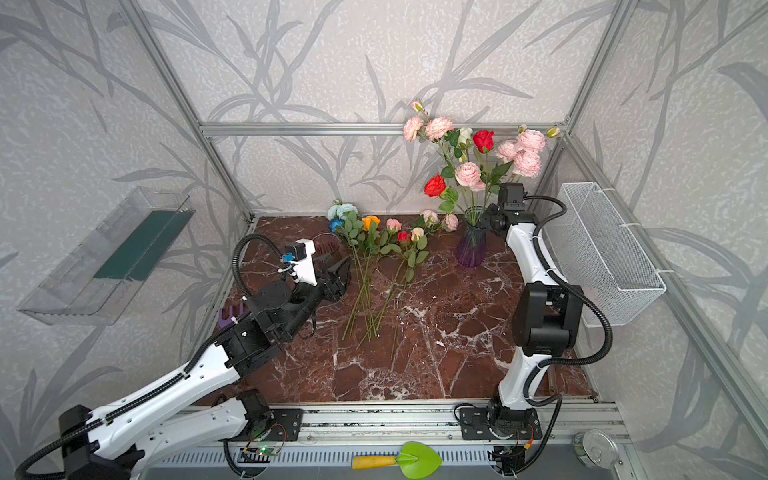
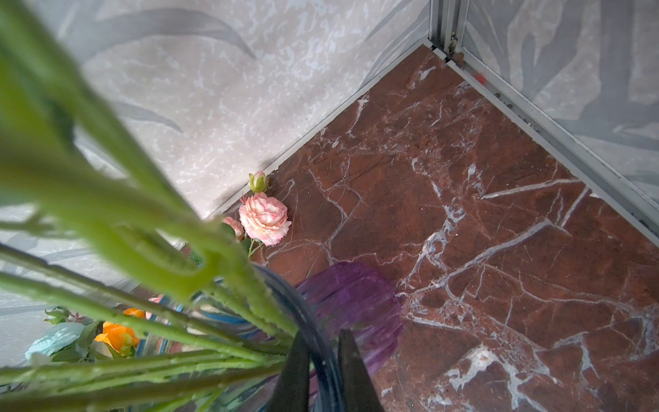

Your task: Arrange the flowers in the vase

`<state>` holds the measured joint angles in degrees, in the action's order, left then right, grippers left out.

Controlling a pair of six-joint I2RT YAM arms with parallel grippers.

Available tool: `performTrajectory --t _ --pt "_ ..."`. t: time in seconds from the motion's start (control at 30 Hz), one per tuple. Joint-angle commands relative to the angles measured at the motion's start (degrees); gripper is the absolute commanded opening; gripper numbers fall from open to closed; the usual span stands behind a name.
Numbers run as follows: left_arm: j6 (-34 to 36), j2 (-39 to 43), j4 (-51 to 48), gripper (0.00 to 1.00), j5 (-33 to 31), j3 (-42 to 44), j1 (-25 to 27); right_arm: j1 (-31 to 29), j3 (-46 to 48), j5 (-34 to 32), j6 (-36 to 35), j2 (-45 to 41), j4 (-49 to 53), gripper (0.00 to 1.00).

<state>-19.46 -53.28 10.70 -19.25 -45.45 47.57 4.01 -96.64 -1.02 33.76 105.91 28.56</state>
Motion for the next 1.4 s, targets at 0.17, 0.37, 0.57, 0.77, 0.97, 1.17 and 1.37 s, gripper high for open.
performTrajectory --t 0.17,0.37,0.57,0.77,0.97,1.17,1.37 --pt "0.30 0.00 -0.50 0.62 -0.73 -1.44 0.08 1.60 3.81 0.80 0.14 -1.53 -3.50 0.17" --pt "0.30 0.12 -0.50 0.62 -0.62 -1.48 0.14 1.77 4.86 0.60 -0.01 -3.23 -3.14 0.26" --pt "0.65 0.39 -0.50 0.62 -0.61 -1.55 0.07 2.05 5.24 1.39 -0.36 -5.06 -2.83 0.33" --pt "1.44 0.60 -1.44 0.62 -0.91 -2.18 0.12 2.00 5.49 2.48 -0.53 -7.80 -2.59 0.36" --pt "2.30 0.93 -1.89 0.62 -1.22 -2.43 0.11 2.05 7.67 3.21 -0.10 -11.91 -3.15 0.36" --pt "3.96 1.51 -2.83 0.63 -2.52 -3.23 0.08 1.92 13.14 3.58 0.30 -19.16 -5.64 0.36" --pt "8.10 2.34 -4.75 0.63 -6.96 -5.09 -0.19 -2.71 17.76 1.83 -4.15 -30.34 -5.98 0.35"
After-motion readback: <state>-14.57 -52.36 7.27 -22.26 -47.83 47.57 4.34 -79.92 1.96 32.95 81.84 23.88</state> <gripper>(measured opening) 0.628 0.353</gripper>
